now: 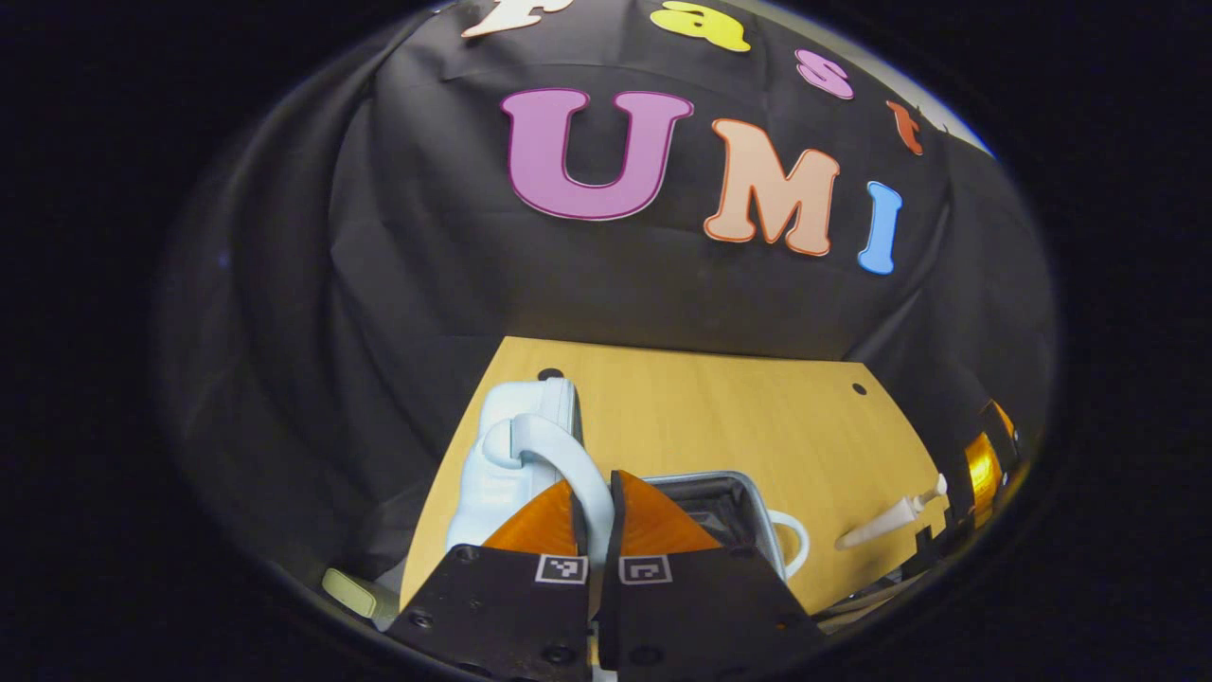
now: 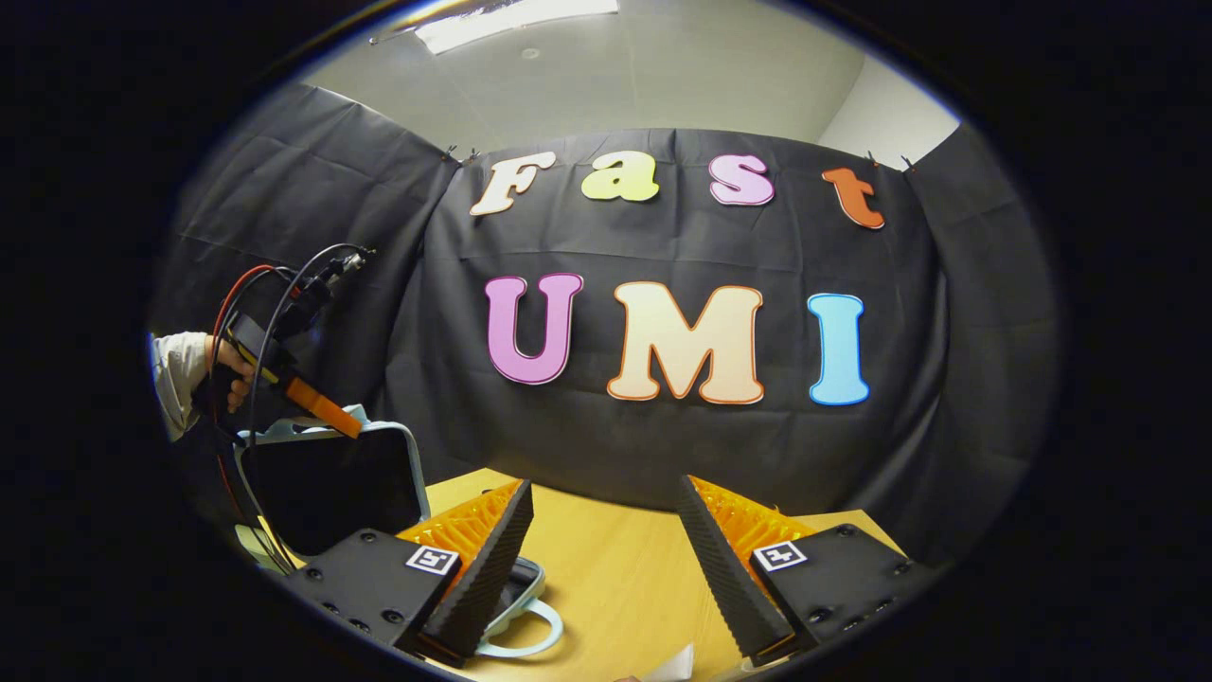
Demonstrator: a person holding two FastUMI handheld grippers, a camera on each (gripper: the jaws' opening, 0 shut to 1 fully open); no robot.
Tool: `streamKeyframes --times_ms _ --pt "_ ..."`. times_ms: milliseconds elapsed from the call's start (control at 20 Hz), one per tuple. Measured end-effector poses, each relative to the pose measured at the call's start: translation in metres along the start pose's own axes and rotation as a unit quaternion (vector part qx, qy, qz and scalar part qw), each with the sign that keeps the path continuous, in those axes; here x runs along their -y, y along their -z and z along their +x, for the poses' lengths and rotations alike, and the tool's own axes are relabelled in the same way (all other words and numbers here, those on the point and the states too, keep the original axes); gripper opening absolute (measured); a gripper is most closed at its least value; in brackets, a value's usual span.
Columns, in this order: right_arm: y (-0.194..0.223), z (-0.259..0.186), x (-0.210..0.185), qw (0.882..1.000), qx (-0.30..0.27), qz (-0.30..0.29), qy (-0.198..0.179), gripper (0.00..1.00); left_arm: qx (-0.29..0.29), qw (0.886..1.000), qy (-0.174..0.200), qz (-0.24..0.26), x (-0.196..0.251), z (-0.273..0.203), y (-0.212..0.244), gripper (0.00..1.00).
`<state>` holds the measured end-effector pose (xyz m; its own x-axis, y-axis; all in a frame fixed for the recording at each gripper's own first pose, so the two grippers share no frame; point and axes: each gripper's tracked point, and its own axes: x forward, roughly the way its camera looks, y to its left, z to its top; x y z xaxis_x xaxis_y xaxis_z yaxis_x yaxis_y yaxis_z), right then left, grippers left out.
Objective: First open the suitcase, pack the skin care products into it, and then close the suitcase.
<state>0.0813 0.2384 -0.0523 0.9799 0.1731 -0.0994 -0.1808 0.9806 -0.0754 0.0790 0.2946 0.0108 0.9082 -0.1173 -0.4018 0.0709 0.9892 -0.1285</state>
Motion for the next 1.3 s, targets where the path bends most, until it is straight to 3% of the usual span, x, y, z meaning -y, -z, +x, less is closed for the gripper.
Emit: streamKeyframes --times_ms 550,850,900,950,1000,1100,1300 --pt "0.009 0.006 -0.021 1.0 -0.019 -0.014 0.007 0.96 -0.039 0.998 0.026 -0.051 -0.114 0.025 0.038 0.0" --pt "0.014 0.007 -0.027 0.999 -0.029 -0.02 0.006 0.96 -0.044 0.994 0.018 -0.101 -0.155 0.033 0.064 0.09" --pt "0.014 0.007 -0.028 0.999 -0.03 -0.021 0.005 0.96 -0.045 0.993 0.021 -0.107 -0.155 0.03 0.068 0.18" --pt "0.015 0.007 -0.03 0.999 -0.031 -0.02 0.003 0.96 -0.043 0.993 0.032 -0.109 -0.15 0.03 0.067 0.18" --pt "0.016 0.007 -0.03 0.999 -0.033 -0.019 0.001 0.96 -0.034 0.992 0.052 -0.109 -0.138 0.03 0.061 0.45" --pt "0.016 0.008 -0.033 0.999 -0.034 -0.018 -0.003 0.97 -0.055 0.993 0.053 -0.093 -0.131 0.032 0.072 0.98" --pt "0.017 0.005 -0.03 0.999 -0.034 -0.018 -0.003 0.97 -0.048 0.993 0.08 -0.074 -0.118 0.024 0.053 0.95"
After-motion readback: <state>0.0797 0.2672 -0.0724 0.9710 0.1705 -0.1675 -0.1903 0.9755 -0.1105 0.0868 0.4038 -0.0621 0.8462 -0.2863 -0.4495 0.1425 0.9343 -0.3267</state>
